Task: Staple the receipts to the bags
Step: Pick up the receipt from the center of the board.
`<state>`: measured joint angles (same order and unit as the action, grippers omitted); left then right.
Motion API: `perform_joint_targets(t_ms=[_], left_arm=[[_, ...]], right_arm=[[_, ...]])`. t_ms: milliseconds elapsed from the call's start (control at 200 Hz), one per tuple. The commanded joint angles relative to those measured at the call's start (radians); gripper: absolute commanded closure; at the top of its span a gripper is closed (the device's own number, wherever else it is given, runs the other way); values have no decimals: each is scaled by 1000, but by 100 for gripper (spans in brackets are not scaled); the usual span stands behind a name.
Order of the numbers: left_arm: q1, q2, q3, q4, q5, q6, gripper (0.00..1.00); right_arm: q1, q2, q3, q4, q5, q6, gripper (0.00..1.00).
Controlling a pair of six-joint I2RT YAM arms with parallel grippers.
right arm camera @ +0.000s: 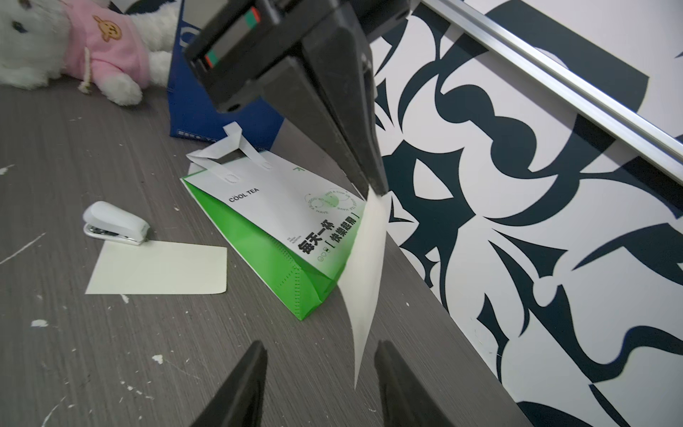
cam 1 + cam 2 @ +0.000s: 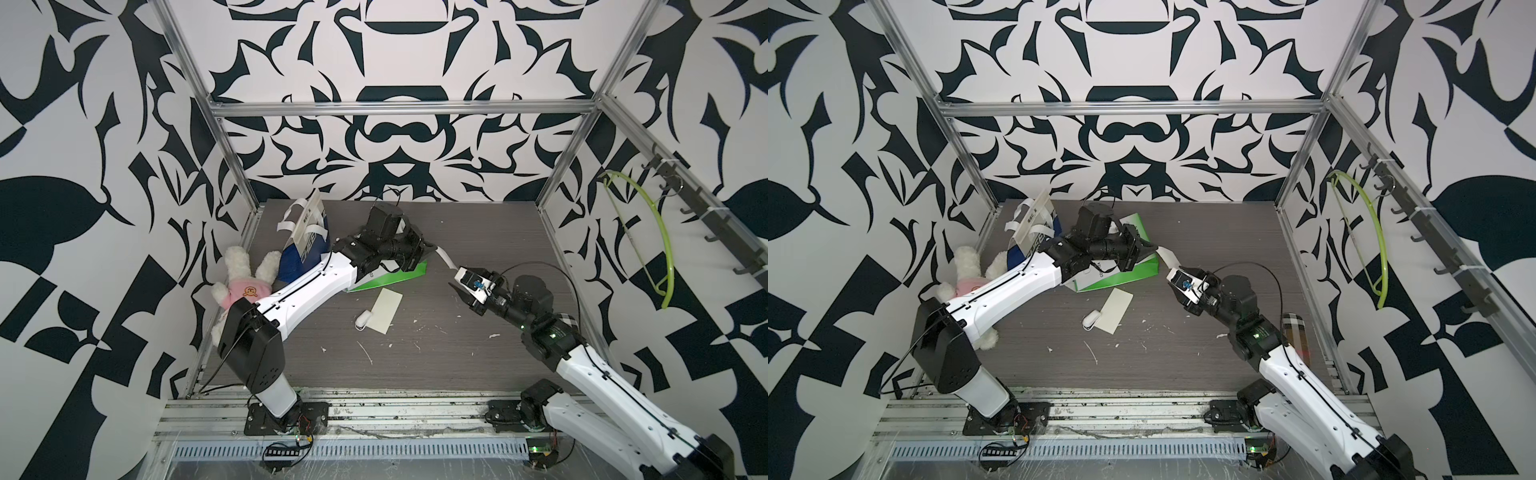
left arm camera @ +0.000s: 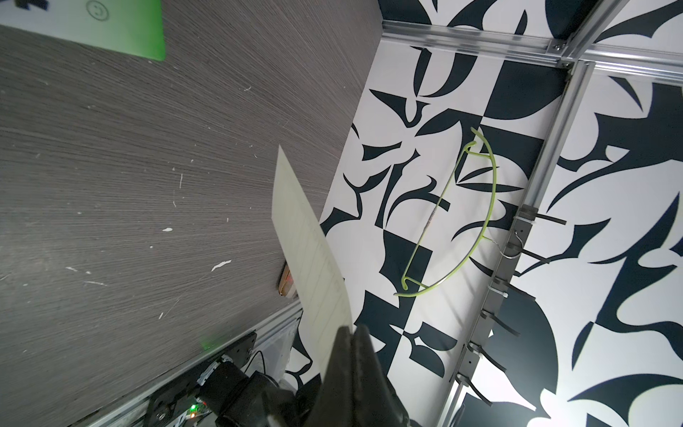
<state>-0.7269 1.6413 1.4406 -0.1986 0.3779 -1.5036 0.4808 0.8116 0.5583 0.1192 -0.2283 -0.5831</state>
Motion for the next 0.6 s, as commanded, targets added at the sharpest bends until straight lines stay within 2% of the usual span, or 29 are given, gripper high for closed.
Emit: perform_joint_targets(t_ms=[0, 245, 540, 595], left_arm=[[-2, -2, 30, 14, 4, -2, 100], [-2, -4, 26, 19, 11, -6, 100], [-2, -22, -5, 39, 3, -21, 100], [0, -27, -14, 43, -2, -23, 100]], right_arm=[[21, 24, 45, 128, 103, 11, 52], [55, 105, 49, 203, 164, -9, 65], [82, 103, 35, 223, 211, -23, 100], [85, 100, 34, 215, 207, -21, 100]])
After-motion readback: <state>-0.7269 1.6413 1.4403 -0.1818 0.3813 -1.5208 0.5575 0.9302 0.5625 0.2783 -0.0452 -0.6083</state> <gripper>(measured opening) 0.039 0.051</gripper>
